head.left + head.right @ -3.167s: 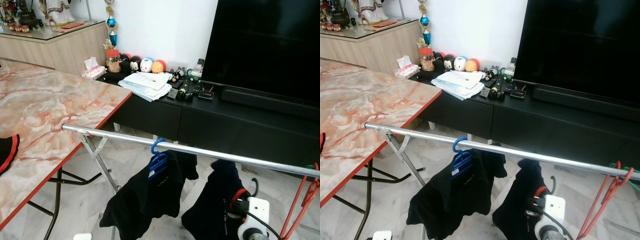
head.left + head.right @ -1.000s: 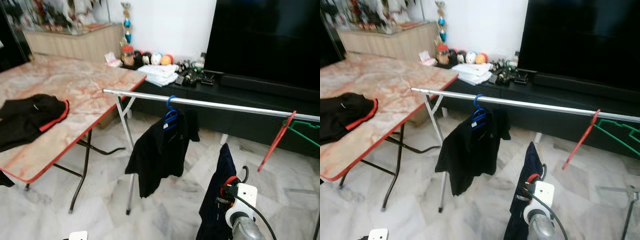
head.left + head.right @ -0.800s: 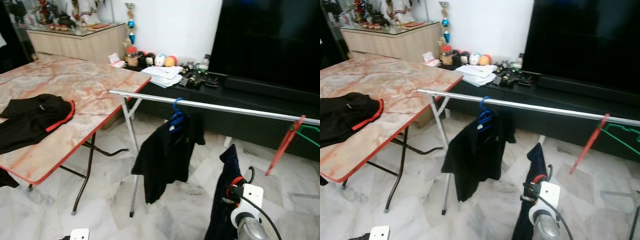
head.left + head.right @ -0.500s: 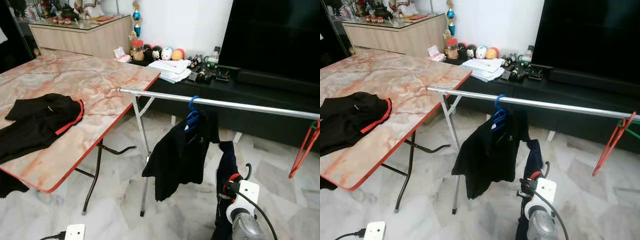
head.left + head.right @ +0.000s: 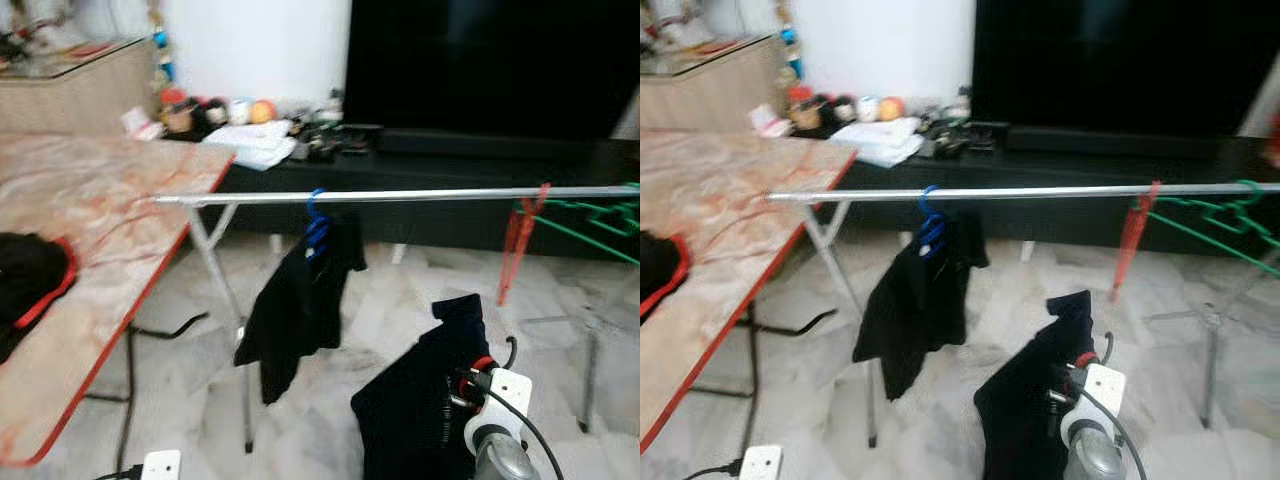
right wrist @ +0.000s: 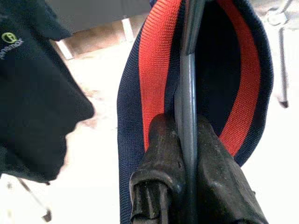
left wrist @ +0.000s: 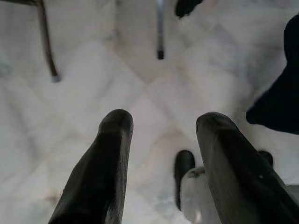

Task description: Hang hanger

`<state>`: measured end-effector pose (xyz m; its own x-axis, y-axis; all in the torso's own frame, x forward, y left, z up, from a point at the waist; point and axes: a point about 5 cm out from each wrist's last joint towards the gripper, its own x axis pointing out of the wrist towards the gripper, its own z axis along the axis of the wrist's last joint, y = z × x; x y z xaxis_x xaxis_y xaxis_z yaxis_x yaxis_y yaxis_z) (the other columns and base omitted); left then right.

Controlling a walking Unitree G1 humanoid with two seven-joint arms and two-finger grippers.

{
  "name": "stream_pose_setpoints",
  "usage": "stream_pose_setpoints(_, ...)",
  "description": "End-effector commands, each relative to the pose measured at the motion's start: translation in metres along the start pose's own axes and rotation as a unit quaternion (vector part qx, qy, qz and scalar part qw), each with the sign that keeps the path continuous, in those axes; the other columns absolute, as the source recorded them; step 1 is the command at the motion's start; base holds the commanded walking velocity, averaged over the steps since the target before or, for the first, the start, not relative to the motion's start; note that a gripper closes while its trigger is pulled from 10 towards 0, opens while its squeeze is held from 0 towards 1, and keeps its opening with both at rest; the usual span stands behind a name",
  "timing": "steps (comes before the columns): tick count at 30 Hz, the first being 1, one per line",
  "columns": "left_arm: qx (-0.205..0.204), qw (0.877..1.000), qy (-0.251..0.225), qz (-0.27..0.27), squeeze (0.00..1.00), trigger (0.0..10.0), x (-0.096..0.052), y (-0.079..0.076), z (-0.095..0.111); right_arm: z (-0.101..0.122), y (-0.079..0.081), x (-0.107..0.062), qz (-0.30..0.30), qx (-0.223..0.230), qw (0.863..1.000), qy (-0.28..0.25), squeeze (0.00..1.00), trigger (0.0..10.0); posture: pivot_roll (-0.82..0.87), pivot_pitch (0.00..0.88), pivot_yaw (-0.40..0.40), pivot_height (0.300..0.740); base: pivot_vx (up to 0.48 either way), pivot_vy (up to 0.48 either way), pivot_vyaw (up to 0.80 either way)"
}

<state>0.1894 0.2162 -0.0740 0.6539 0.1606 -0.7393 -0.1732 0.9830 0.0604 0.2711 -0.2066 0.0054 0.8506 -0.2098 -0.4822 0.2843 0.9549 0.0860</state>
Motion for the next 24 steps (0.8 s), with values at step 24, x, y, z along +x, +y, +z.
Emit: stream_pose_setpoints(24,0.001,1.0,0.015,0.008,0.0,10.0,-0.0021,0.0059,-0.0081,0.0099,0.0043,0.0026,-0.001,-0.007,1.0,-0.025,0.0,10.0,0.07,0.0,0.014,0.74,-0.181,0.0,0.0)
